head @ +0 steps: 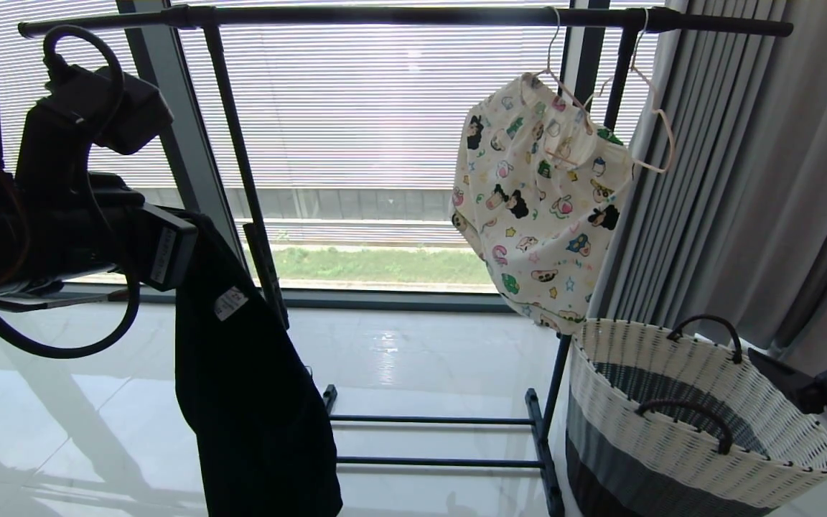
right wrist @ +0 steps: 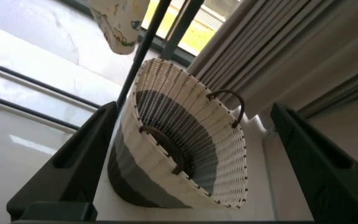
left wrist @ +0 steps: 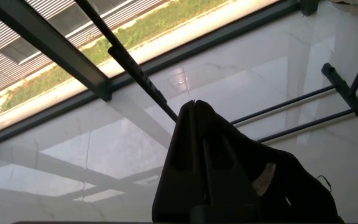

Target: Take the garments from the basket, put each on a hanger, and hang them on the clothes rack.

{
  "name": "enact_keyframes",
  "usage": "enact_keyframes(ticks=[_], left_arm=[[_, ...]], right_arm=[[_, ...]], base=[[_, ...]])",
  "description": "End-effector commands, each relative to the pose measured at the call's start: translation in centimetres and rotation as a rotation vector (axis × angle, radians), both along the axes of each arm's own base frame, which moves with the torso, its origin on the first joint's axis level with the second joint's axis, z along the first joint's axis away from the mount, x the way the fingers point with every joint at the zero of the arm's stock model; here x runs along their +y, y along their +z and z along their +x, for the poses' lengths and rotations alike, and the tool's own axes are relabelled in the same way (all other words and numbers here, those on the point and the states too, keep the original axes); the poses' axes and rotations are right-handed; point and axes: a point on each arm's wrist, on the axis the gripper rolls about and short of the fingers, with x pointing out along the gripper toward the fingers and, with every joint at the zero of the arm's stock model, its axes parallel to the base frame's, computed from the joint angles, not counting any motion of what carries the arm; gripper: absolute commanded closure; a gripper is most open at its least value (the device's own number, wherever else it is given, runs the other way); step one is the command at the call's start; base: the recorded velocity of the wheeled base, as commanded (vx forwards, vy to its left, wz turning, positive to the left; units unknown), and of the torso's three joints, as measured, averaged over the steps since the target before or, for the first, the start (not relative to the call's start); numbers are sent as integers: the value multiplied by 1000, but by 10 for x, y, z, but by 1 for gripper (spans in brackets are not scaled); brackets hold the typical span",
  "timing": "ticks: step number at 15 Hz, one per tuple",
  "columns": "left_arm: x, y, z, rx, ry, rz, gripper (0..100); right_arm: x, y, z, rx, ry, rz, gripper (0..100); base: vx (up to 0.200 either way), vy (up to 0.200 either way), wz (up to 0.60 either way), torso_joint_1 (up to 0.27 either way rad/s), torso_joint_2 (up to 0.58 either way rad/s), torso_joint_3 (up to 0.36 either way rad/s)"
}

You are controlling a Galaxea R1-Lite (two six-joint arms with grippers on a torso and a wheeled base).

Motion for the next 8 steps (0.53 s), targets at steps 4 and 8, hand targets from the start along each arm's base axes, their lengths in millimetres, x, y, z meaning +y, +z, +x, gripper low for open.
enact_keyframes(ticks=[4, 8], left_arm=[[0, -1, 1, 5, 1, 1, 100], [2, -8, -4, 24, 2, 7, 100]], right_arm=[[-3, 0, 1, 7, -30, 43, 0], [-3, -1, 2, 10, -37, 59, 0]], base=[[0, 0, 0, 127, -381, -248], [0, 0, 0, 178, -463, -287]])
